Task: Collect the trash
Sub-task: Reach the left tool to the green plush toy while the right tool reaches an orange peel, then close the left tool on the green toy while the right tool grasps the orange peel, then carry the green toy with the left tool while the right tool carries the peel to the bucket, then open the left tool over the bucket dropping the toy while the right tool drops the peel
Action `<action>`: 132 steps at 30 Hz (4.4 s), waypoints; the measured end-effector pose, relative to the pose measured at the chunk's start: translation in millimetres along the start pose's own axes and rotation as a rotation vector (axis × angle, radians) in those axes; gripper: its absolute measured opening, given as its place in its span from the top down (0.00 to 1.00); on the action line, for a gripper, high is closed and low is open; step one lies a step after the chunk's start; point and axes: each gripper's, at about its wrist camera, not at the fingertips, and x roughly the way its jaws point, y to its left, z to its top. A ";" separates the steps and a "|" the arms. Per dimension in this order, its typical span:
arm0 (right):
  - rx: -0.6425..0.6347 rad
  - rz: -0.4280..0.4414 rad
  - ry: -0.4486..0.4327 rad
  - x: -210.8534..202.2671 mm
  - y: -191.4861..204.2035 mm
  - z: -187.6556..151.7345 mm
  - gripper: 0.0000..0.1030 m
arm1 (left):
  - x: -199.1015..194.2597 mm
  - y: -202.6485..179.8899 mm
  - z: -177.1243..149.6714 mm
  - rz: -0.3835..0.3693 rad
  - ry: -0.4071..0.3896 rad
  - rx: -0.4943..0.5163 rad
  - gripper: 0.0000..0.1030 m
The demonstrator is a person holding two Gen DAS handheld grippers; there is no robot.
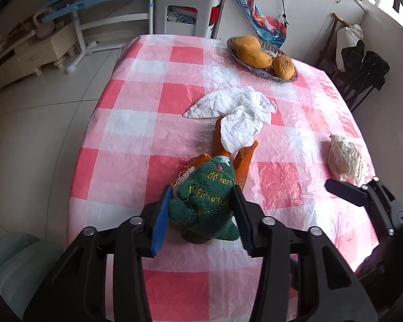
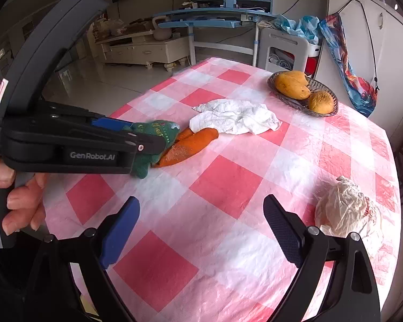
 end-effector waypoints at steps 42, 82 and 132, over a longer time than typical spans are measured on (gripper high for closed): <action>0.036 0.133 0.061 35.8 -4.1 18.2 0.75 | 10.9 9.9 -8.5 0.036 0.088 0.010 0.72; -0.200 0.358 0.194 -71.1 94.9 -107.1 0.82 | -89.4 -31.4 -106.6 0.037 -0.063 0.146 0.76; -0.125 0.050 0.074 -99.4 74.5 -128.8 0.28 | -126.4 -53.6 -220.0 0.064 -0.049 0.153 0.43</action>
